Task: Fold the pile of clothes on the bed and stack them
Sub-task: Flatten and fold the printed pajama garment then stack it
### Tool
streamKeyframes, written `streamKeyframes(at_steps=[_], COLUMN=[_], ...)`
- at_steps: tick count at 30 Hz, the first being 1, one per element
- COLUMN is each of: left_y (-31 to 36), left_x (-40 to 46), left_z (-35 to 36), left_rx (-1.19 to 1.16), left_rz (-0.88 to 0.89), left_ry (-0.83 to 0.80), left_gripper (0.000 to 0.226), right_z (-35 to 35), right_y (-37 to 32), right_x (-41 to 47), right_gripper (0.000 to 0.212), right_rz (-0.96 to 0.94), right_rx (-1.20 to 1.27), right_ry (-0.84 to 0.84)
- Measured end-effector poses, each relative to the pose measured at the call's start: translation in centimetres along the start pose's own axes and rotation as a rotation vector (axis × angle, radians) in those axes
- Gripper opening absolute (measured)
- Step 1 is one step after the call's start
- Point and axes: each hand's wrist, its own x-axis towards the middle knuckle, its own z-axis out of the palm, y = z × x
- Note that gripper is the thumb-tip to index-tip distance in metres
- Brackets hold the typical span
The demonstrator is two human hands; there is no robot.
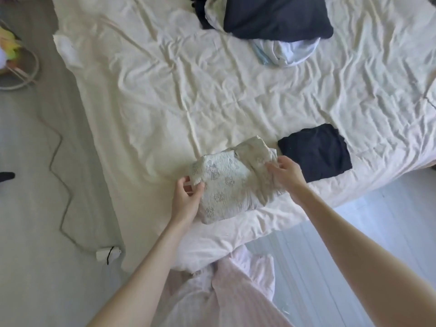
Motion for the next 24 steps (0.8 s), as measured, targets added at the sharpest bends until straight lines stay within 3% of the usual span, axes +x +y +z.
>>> streamKeyframes(at_steps=[6, 7, 9, 11, 12, 15, 17, 20, 24], left_y=[-1.8, -1.6, -1.1, -1.1, -1.3, -2.4, -2.7, -0.8, 3.3], left_x=[2.6, 2.3, 1.0, -0.1, -0.2, 0.1, 0.9, 1.4, -1.1], left_z=[2.6, 2.5, 2.2, 2.4, 2.7, 3.7, 3.9, 3.5, 1.4], left_rx=[0.114, 0.167, 0.453, 0.795, 0.919, 1.190, 1.302, 1.260, 1.172], left_rz=[-0.081, -0.010, 0.301, 0.636, 0.715, 0.572, 0.455, 0.333, 0.421], left_ry=[0.114, 0.150, 0.188, 0.105, 0.012, -0.236, -0.317, -0.427, -0.324], left_gripper=[0.042, 0.047, 0.056, 0.062, 0.064, 0.068, 0.068, 0.068, 0.059], right_z=[2.3, 2.5, 3.1, 3.7, 3.9, 4.2, 4.1, 3.8, 2.4], right_y=[3.5, 3.6, 3.8, 4.0, 4.3, 5.5, 5.7, 3.9, 0.2], right_x=[4.5, 4.3, 2.8, 1.0, 0.6, 0.6, 1.0, 0.4, -2.6], right_gripper=[0.027, 0.030, 0.032, 0.040, 0.043, 0.047, 0.051, 0.056, 0.060], right_rz=[0.194, 0.131, -0.197, -0.596, -0.713, -0.632, -0.545, -0.535, -0.570], right_rx=[-0.124, -0.259, -0.505, -0.666, -0.763, -1.024, -1.101, -1.078, -1.036], right_ry=[0.070, 0.123, 0.256, 0.275, 0.206, -0.077, -0.151, -0.194, -0.190])
